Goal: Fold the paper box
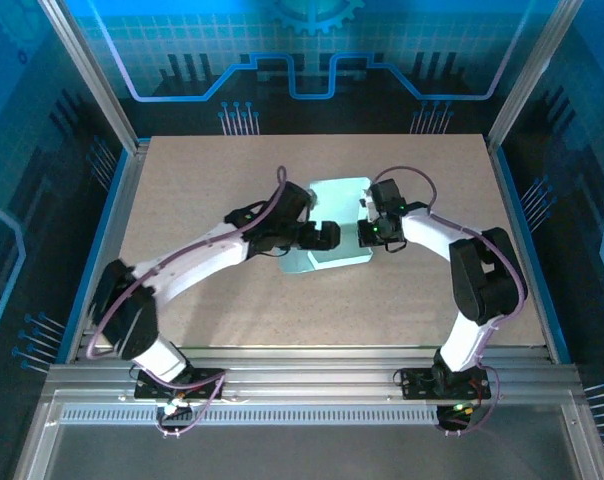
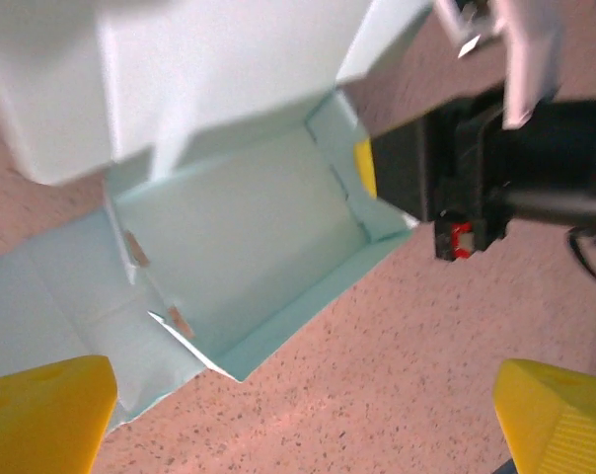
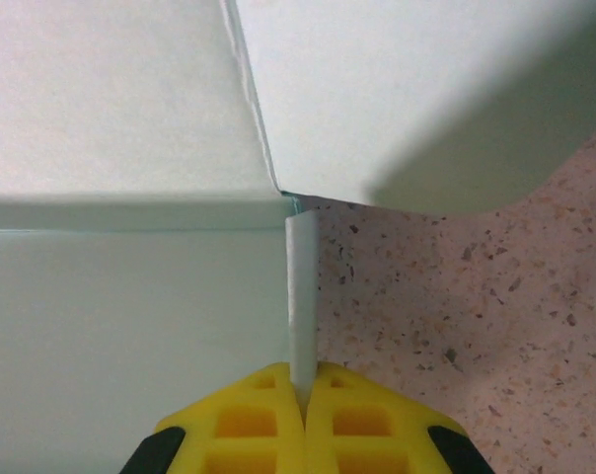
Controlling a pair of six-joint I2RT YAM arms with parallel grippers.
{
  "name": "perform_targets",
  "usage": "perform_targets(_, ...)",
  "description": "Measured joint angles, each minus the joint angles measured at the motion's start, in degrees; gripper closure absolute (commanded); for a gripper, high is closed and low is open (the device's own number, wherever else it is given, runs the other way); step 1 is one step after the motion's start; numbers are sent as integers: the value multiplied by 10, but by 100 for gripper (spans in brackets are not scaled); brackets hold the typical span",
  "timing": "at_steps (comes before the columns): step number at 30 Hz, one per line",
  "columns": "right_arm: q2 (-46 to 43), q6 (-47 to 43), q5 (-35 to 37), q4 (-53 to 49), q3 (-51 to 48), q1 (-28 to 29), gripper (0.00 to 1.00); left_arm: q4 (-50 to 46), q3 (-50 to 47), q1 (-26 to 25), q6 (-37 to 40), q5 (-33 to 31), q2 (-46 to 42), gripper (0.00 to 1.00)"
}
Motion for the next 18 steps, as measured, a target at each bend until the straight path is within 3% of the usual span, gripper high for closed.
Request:
perform_targets(4, -18, 13, -34, 20, -17, -10, 100, 44, -85, 32, -7, -38, -108, 1)
perform_targets(10, -37, 37, -109, 54, -29, -30, 100, 126, -256, 160, -88, -48, -250, 1)
perform_targets(15, -52, 75, -183, 86, -35, -56, 100, 185, -363, 275, -171, -10, -312, 1)
perform_targets(18, -59, 90, -219, 97, -36, -69, 100, 242, -400, 304, -199, 38, -308, 1)
